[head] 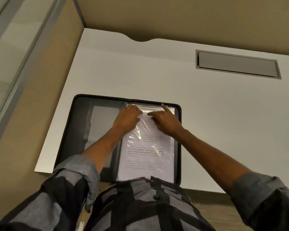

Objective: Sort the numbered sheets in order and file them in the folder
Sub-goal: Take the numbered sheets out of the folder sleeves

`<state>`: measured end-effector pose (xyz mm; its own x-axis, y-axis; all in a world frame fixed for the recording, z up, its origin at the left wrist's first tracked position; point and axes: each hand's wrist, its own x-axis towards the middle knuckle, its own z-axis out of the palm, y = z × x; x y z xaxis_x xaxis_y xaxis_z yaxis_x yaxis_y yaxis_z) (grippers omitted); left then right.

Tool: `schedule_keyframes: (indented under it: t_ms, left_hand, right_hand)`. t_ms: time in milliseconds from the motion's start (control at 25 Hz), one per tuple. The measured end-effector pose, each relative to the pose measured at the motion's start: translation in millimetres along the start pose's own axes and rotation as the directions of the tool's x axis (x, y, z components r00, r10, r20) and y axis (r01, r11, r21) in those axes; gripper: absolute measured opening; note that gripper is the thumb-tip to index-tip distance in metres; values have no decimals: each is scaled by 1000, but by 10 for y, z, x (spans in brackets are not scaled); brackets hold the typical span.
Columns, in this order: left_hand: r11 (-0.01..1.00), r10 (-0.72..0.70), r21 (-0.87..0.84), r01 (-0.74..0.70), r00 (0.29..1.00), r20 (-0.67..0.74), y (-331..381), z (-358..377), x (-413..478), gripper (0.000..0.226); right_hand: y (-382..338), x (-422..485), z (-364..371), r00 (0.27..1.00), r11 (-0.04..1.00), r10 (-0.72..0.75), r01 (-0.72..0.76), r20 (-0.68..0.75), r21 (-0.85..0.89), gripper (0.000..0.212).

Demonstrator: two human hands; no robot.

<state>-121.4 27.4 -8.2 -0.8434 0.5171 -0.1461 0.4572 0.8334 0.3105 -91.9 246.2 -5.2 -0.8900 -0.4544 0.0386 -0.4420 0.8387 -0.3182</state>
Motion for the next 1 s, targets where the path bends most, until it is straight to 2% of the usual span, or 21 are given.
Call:
schedule_keyframes:
  t_ms: [120, 200, 320, 400, 480, 560, 600, 680, 760, 800, 920, 1000]
  left_hand:
    - [1000, -6, -14, 5, 999, -41, -17, -38, 76, 28]
    - [1000, -12, -30, 10, 998, -66, -21, -42, 96, 23]
    - [989, -51, -146, 28, 986, -161, -18, -14, 39, 17]
    - [971, -87, -237, 27, 965, -246, -32, 37, -47, 16]
    - [954, -129, -295, 52, 960, -248, -34, 115, -162, 28]
    - [921, -208, -362, 143, 967, -148, -1, 215, -300, 51]
    - [905, -234, -387, 176, 966, -110, 22, 278, -391, 59]
    - [899, -236, -398, 185, 968, -82, 104, 413, -623, 67]
    - [910, -208, -377, 174, 977, -51, 194, 535, -902, 71]
    - [919, -191, -356, 168, 981, -29, 220, 592, -1025, 72]
    - [954, -101, -282, 99, 995, 10, 216, 722, -1283, 72]
    - [966, 10, -257, -6, 1000, 15, 162, 763, -1359, 70]
  right_hand:
    - [70, 407, -184, 993, 988, 97, -104, 63, 114, 36]
    - [115, 678, -267, 960, 970, 146, -187, 240, 156, 39]
    - [143, 949, -275, 838, 977, 155, -208, 524, 43, 35]
    - [126, 1058, -246, 773, 981, 161, -192, 613, -15, 26]
    - [114, 1128, -222, 718, 965, 197, -262, 668, -3, 17]
    - [104, 1170, -260, 656, 934, 236, -357, 717, 20, 20]
    - [111, 1186, -270, 635, 932, 252, -363, 731, -5, 18]
    - [159, 1221, -300, 642, 944, 286, -318, 711, -92, 13]
    - [187, 1248, -330, 652, 940, 315, -316, 690, -130, 19]
    - [212, 1261, -333, 637, 937, 312, -329, 705, -117, 21]
    - [252, 1258, -313, 540, 932, 262, -356, 800, -64, 45]
    - [225, 1229, -294, 520, 931, 256, -358, 815, -64, 42]
